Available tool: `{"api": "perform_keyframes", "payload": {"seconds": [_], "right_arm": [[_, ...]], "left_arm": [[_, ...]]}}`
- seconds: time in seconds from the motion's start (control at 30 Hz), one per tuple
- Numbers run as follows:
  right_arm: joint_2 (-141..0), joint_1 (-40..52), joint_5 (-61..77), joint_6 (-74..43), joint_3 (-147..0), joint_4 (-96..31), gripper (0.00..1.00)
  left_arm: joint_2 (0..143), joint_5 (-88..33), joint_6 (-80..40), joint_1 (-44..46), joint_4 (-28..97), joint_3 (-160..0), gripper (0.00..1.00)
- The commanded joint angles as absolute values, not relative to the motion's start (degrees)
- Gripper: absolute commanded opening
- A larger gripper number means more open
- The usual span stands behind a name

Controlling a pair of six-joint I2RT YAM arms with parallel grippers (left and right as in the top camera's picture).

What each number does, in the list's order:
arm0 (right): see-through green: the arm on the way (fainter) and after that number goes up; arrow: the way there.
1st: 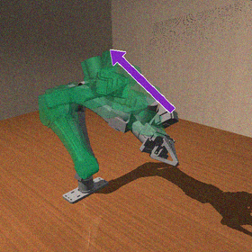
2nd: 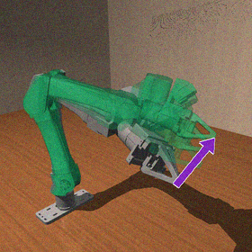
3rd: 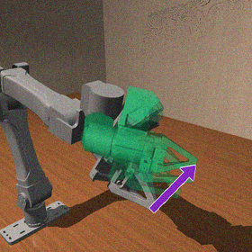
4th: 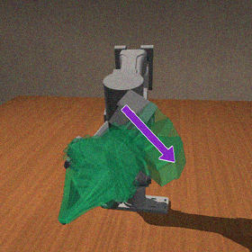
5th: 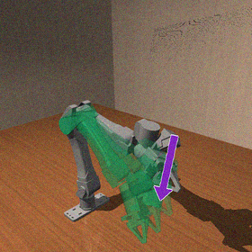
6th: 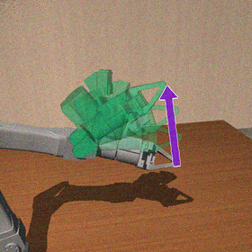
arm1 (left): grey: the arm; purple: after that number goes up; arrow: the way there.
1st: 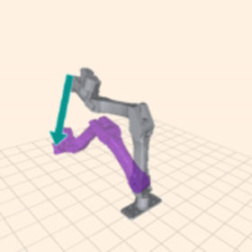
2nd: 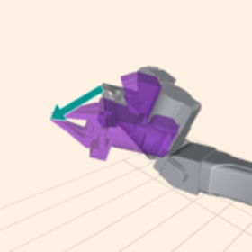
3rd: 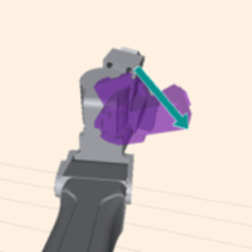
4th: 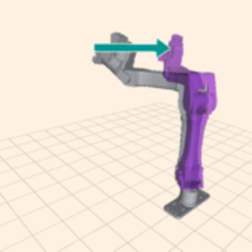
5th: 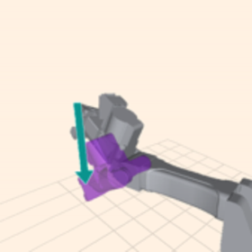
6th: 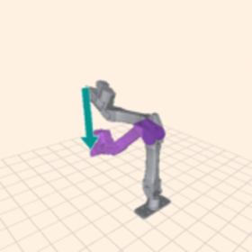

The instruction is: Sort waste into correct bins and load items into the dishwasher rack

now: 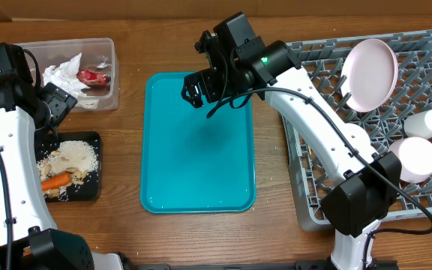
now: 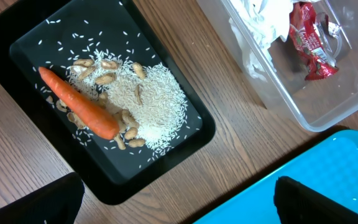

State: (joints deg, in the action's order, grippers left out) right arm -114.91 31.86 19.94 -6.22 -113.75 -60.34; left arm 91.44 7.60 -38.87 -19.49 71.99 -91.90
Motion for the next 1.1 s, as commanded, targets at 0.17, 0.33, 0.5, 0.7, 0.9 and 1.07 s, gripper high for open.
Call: {"api": "perform_keyframes", "payload": {"seconds": [0.17,0.33,0.5,0.7,0.9,1.07], "right_arm": [[-115.2,31.7,19.3,-6.1,-113.5,-59.9,1.00],[-115.2,31.7,19.3,-6.1,-113.5,-59.9,1.00],[-115.2,31.7,19.3,-6.2,-113.5,-59.9,1.00],[-115.2,31.7,12.3,-5.6,-113.5,-61.6,1.00],[-115.2,31.7,9.1,-5.6,-113.5,-64.4,1.00],[-114.3,31.6,0.4,-4.3,-113.5,-72.3,1.00]], "left_arm": [[91.5,8.3,-38.6,-19.1,71.9,-93.1,1.00],[91.5,8.3,-38.6,-19.2,71.9,-93.1,1.00],[91.5,8.3,-38.6,-19.1,71.9,-93.1,1.00],[91.5,8.3,-38.6,-19.2,71.9,-93.1,1.00],[91.5,8.3,-38.6,-19.2,71.9,-93.1,1.00],[91.5,8.3,-38.6,-19.1,71.9,-93.1,1.00]]}}
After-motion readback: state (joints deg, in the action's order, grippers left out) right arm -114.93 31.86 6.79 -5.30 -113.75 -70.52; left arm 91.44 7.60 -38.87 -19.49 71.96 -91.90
